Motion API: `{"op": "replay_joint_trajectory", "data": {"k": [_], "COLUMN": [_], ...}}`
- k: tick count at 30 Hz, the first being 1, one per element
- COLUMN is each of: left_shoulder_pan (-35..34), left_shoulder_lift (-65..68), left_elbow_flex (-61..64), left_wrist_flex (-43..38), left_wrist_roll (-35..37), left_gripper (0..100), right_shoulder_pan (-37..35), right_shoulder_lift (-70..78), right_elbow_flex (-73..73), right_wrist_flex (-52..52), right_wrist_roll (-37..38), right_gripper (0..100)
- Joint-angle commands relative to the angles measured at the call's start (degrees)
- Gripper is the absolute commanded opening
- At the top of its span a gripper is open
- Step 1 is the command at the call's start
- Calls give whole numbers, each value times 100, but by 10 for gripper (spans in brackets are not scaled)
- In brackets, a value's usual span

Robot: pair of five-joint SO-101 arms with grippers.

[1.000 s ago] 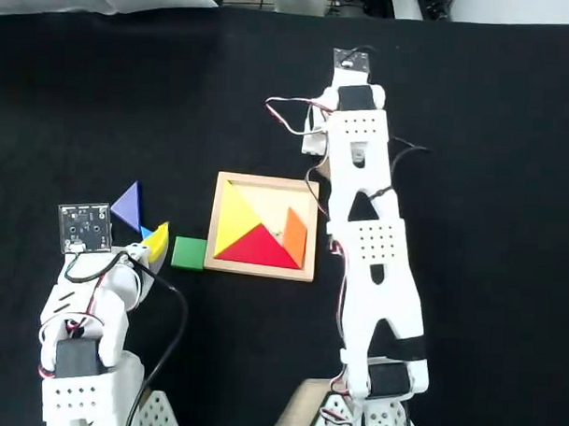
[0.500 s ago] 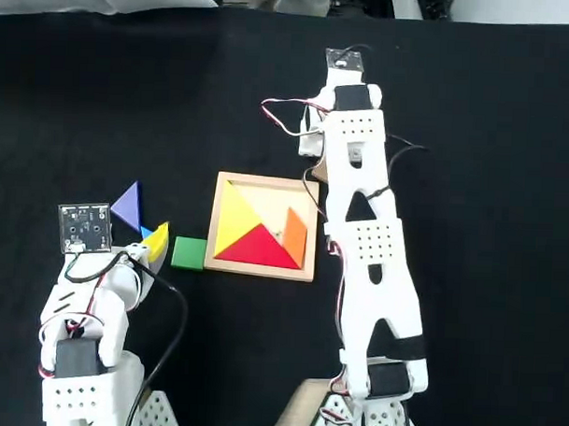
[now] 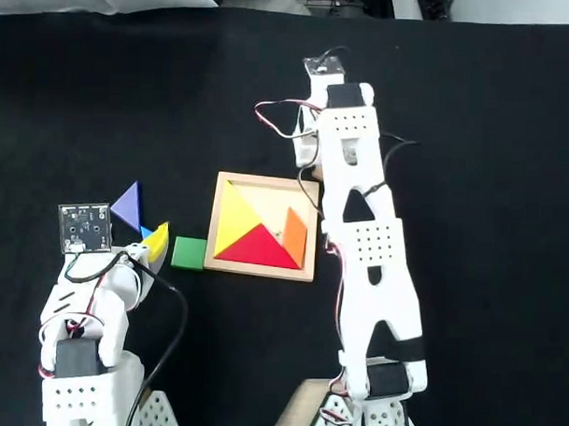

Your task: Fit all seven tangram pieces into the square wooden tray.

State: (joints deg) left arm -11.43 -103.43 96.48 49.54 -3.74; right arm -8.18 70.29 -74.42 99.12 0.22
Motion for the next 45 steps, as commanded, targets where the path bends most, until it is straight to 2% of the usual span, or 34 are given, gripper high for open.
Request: {"op": "replay_joint_trajectory", "data": {"k": [1,7,20,26,33,45], "left_shoulder_pan": [31,31,66,57,57,57], "left_shoulder_lift": [-44,-44,-44,-44,-44,-44], "left_elbow_flex": [92,92,92,92,92,92], "left_wrist_flex": [26,26,26,26,26,26], "left_wrist_roll": [-44,-44,-44,-44,-44,-44], "left_gripper": [303,303,303,303,303,303], "right_shoulder_pan": [-123,-105,-229,-220,-202,-141], "right_shoulder_lift": [-558,-611,-611,-602,-602,-664], "right_elbow_flex": [259,374,338,338,338,-84], "right_wrist_flex": [202,202,176,167,79,176], "right_wrist_roll": [193,308,1952,2022,2013,1811], "right_gripper": [216,216,215,211,122,84]}}
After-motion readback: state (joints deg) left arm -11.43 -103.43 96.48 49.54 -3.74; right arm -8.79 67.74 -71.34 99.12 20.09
